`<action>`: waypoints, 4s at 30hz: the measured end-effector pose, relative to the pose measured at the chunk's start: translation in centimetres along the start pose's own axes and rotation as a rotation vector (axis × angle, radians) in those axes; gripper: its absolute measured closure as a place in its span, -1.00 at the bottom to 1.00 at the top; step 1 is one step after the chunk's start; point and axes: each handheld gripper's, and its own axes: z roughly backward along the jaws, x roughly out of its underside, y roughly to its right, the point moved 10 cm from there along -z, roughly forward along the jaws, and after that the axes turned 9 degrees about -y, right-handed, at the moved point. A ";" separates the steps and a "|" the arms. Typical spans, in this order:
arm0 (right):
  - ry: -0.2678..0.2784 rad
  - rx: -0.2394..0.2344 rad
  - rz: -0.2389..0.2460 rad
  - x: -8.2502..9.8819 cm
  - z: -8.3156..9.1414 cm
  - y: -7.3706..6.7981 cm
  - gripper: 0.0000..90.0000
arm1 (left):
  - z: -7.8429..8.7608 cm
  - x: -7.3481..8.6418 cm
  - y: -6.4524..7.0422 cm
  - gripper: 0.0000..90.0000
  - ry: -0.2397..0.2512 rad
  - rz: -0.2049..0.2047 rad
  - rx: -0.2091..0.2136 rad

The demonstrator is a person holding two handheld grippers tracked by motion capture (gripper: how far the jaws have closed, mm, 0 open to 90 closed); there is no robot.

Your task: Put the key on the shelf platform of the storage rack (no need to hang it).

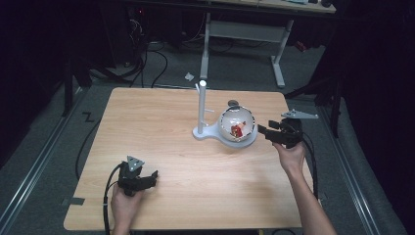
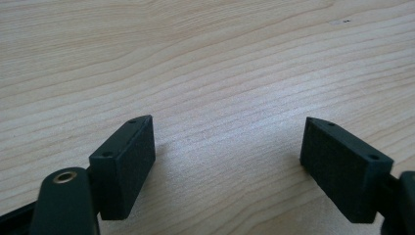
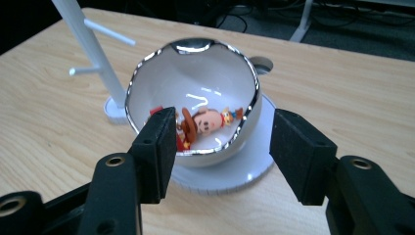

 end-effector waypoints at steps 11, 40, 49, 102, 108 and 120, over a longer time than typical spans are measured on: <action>0.036 -0.009 -0.017 1.5 1.9 0.1 -0.07 | 0.0 0.0 0.0 -0.53 0.000 0.001 0.000; 0.079 -0.052 -0.046 6.2 3.3 -1.0 -0.19 | 0.0 0.0 0.0 -0.54 0.001 -0.013 0.003; 0.050 -0.043 -0.053 7.6 2.6 -1.2 -0.28 | 0.0 0.0 0.0 -0.54 0.001 -0.013 0.002; -0.113 -0.008 0.039 14.4 -4.2 -5.8 -0.17 | 0.0 0.0 0.0 -0.54 0.004 -0.014 0.001; -0.148 0.025 0.076 14.7 -4.5 -5.9 -0.20 | 0.0 0.0 0.0 -0.54 0.004 -0.012 0.000; -0.160 0.065 0.116 14.8 -4.6 -6.2 -0.24 | 0.0 0.0 0.0 -0.54 0.002 -0.015 0.003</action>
